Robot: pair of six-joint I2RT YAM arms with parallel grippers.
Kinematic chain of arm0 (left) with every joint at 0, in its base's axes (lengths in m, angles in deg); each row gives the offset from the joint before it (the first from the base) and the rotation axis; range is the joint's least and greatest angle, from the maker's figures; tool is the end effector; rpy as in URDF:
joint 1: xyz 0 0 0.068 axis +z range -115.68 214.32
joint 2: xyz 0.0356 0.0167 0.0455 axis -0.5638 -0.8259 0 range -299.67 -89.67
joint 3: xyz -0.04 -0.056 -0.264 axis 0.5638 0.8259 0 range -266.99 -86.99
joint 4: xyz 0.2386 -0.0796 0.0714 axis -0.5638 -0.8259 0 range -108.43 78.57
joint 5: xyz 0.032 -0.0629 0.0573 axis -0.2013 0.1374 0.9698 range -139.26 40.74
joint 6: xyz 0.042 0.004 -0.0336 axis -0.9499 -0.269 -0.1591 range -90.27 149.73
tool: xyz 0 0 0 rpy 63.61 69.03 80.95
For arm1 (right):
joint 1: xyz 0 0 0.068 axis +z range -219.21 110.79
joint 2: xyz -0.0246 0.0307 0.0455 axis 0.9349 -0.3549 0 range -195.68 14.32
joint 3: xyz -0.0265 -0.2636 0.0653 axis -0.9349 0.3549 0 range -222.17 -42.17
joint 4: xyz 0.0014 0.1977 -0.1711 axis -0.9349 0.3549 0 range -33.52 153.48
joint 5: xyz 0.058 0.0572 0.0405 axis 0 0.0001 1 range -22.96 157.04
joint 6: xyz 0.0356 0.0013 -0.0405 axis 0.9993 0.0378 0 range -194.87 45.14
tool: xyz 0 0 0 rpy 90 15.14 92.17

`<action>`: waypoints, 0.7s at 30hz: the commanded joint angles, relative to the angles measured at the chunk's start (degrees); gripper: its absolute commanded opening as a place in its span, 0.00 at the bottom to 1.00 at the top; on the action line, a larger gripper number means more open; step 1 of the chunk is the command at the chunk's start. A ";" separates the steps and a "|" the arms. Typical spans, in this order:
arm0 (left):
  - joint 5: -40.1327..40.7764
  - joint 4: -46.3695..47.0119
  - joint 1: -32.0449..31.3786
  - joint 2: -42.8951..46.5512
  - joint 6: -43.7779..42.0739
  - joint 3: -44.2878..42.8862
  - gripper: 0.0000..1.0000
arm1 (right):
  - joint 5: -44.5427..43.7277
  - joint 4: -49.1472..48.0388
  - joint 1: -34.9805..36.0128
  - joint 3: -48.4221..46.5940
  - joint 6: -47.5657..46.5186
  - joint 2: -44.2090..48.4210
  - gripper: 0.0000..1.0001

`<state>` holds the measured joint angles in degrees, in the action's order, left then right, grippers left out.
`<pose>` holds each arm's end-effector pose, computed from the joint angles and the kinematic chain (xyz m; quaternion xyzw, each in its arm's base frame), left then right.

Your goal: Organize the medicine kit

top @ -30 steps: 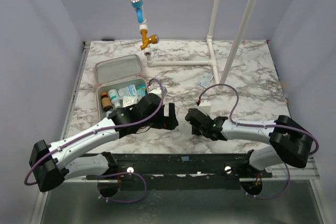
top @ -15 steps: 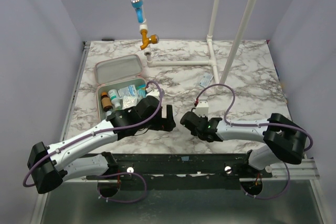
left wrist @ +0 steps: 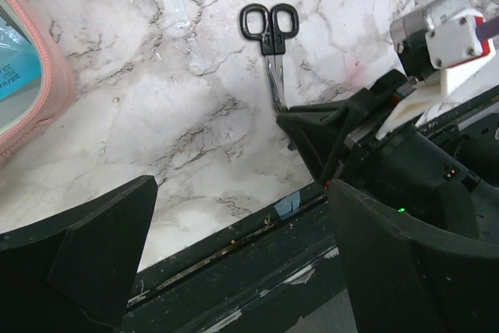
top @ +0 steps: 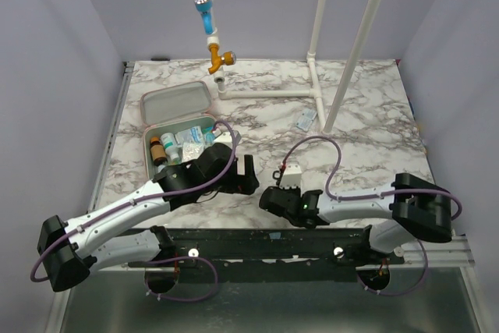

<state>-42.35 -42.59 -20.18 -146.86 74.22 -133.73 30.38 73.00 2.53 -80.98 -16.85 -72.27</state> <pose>0.1257 -0.1689 0.2773 0.0548 0.9092 -0.2753 0.3075 0.1010 0.2382 0.1436 -0.0412 0.9272 0.0610 0.3673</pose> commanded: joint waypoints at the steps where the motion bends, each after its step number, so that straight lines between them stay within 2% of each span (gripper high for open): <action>1: 1.57 -0.58 -0.31 1.11 0.76 0.95 0.94 | 12.24 7.22 3.27 5.87 4.98 0.93 0.01; 10: -2.62 2.22 -0.34 -0.96 0.74 1.70 0.94 | 12.31 8.11 4.03 8.77 5.40 12.37 0.01; 21: -8.36 5.39 -0.34 -5.43 -0.02 1.44 0.94 | 10.80 10.61 4.18 9.47 5.97 20.25 0.01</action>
<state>-47.11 -39.68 -20.18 -151.40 74.59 -132.47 41.57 80.30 6.23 -71.76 -11.88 -53.23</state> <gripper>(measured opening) 0.943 0.011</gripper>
